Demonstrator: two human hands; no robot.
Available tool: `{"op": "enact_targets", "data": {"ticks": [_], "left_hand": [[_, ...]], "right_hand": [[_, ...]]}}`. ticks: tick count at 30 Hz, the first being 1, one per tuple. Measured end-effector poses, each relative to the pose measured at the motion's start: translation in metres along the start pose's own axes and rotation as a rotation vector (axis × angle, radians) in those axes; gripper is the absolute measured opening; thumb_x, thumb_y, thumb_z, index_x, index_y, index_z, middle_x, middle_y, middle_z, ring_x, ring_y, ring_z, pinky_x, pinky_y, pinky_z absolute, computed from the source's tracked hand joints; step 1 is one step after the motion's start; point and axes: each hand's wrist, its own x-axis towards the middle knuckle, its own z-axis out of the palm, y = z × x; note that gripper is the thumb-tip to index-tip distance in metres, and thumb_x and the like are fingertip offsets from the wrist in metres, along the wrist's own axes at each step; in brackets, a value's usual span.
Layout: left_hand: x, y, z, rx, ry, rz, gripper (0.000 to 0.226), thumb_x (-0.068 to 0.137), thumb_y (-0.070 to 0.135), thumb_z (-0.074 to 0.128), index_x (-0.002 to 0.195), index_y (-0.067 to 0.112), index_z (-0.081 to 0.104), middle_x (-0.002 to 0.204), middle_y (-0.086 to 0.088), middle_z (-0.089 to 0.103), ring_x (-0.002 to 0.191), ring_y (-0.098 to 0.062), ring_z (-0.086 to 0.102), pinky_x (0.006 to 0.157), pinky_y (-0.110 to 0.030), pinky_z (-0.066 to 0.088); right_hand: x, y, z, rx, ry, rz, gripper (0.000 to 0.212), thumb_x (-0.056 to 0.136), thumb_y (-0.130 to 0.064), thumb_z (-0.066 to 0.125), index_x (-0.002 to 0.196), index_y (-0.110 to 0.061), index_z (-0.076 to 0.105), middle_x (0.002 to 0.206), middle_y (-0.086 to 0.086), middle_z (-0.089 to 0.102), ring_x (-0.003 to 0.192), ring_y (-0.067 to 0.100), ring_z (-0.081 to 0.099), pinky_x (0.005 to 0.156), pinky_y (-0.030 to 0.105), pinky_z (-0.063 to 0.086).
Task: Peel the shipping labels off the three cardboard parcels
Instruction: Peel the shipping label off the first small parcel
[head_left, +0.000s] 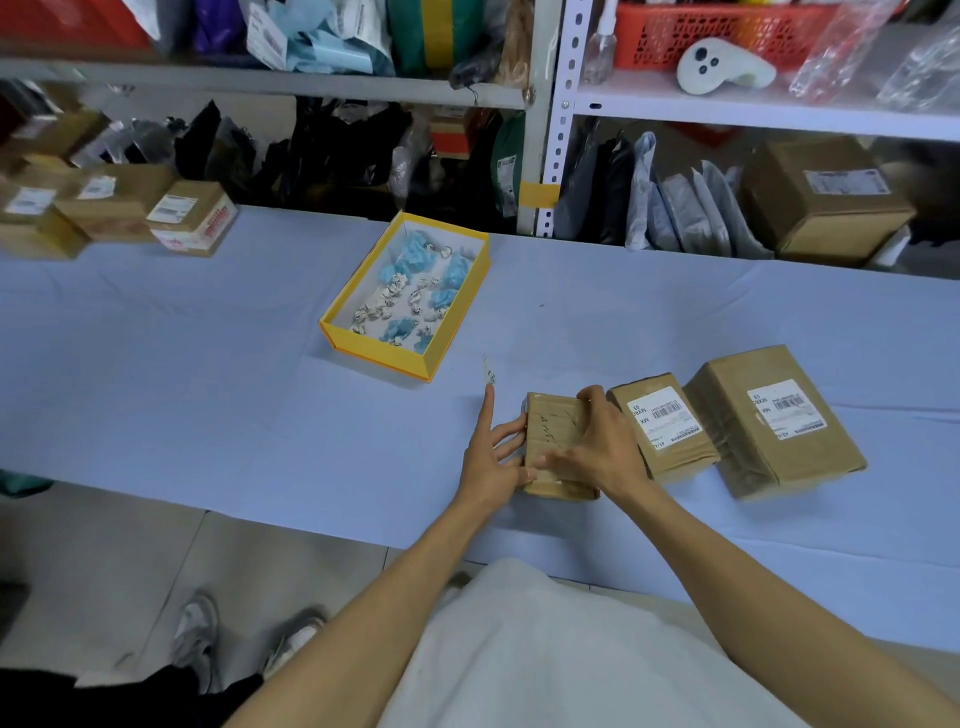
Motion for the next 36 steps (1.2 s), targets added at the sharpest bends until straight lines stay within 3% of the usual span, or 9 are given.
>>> {"op": "enact_targets", "data": {"ticks": [5,10,14,17,21,27,31,34,36], "left_hand": [[0.004,-0.001,0.001,-0.012,0.014,-0.025,0.115,0.07,-0.027,0.06,0.151,0.038,0.01,0.138,-0.006,0.055,0.121,-0.019,0.058,0.077,-0.023,0.058],[0.004,-0.002,0.0,0.006,0.03,-0.014,0.116,0.071,-0.026,0.06,0.152,0.038,0.008,0.141,-0.006,0.053,0.119,-0.012,0.055,0.078,-0.018,0.056],[0.009,-0.001,0.002,-0.017,0.061,-0.017,0.113,0.074,-0.027,0.056,0.153,0.036,0.006,0.144,-0.007,0.049,0.13,-0.019,0.05,0.086,-0.019,0.054],[0.016,0.004,0.003,-0.003,0.086,-0.012,0.111,0.077,-0.026,0.054,0.153,0.037,0.004,0.146,-0.006,0.048,0.131,-0.018,0.05,0.093,-0.028,0.052],[0.025,0.013,0.007,0.002,0.069,-0.008,0.107,0.078,-0.027,0.052,0.153,0.032,0.005,0.145,-0.008,0.047,0.132,-0.019,0.048,0.088,-0.021,0.053],[0.047,0.022,0.005,0.061,0.012,0.048,0.107,0.076,-0.028,0.053,0.153,0.03,0.005,0.147,-0.012,0.045,0.133,-0.02,0.046,0.086,-0.009,0.05],[0.05,0.022,0.001,0.091,-0.005,0.05,0.105,0.077,-0.024,0.057,0.153,0.028,0.008,0.146,-0.009,0.045,0.134,-0.02,0.046,0.082,-0.006,0.049],[0.054,0.024,-0.001,0.165,-0.006,0.047,0.095,0.074,-0.023,0.061,0.151,0.021,0.025,0.142,-0.01,0.046,0.133,-0.024,0.046,0.082,-0.009,0.051],[0.055,0.03,0.0,0.324,0.061,0.082,0.081,0.074,-0.014,0.066,0.143,0.022,0.042,0.135,-0.008,0.042,0.128,-0.023,0.044,0.091,-0.017,0.046]], "right_hand": [[0.019,0.0,0.005,0.094,0.096,0.072,0.056,0.06,-0.04,0.087,0.095,-0.015,0.051,0.085,0.006,0.06,0.081,0.023,0.056,0.064,0.032,0.043],[0.026,0.006,0.014,0.194,0.183,0.077,0.013,0.09,-0.016,0.063,0.101,-0.011,0.061,0.095,0.009,0.066,0.094,0.027,0.062,0.075,0.029,0.042],[0.023,0.011,0.011,0.379,0.094,0.127,0.051,0.085,-0.007,0.067,0.132,-0.011,0.047,0.116,0.008,0.061,0.106,0.02,0.06,0.091,0.036,0.05],[0.013,0.015,0.015,0.539,0.04,0.161,0.072,0.067,0.005,0.079,0.13,-0.007,0.047,0.119,0.003,0.06,0.111,0.017,0.059,0.093,0.03,0.05],[0.008,0.019,0.019,0.518,0.034,0.079,0.065,0.074,0.004,0.072,0.132,-0.017,0.052,0.108,-0.004,0.063,0.098,0.01,0.062,0.081,0.024,0.052],[0.02,0.013,0.015,0.446,0.062,0.049,0.057,0.076,-0.004,0.072,0.128,-0.02,0.055,0.098,-0.006,0.063,0.093,0.021,0.069,0.076,0.042,0.06],[0.02,0.009,0.014,0.429,0.073,0.038,0.056,0.074,-0.01,0.073,0.127,-0.018,0.055,0.095,-0.013,0.061,0.094,0.019,0.066,0.083,0.041,0.058],[0.021,0.011,0.016,0.359,0.071,0.029,0.06,0.072,-0.016,0.074,0.128,-0.017,0.052,0.107,0.0,0.063,0.102,0.022,0.062,0.089,0.042,0.054],[0.023,0.008,0.013,0.195,0.055,0.035,0.059,0.076,-0.018,0.075,0.128,-0.014,0.048,0.113,0.007,0.063,0.106,0.027,0.06,0.089,0.042,0.05]]}}
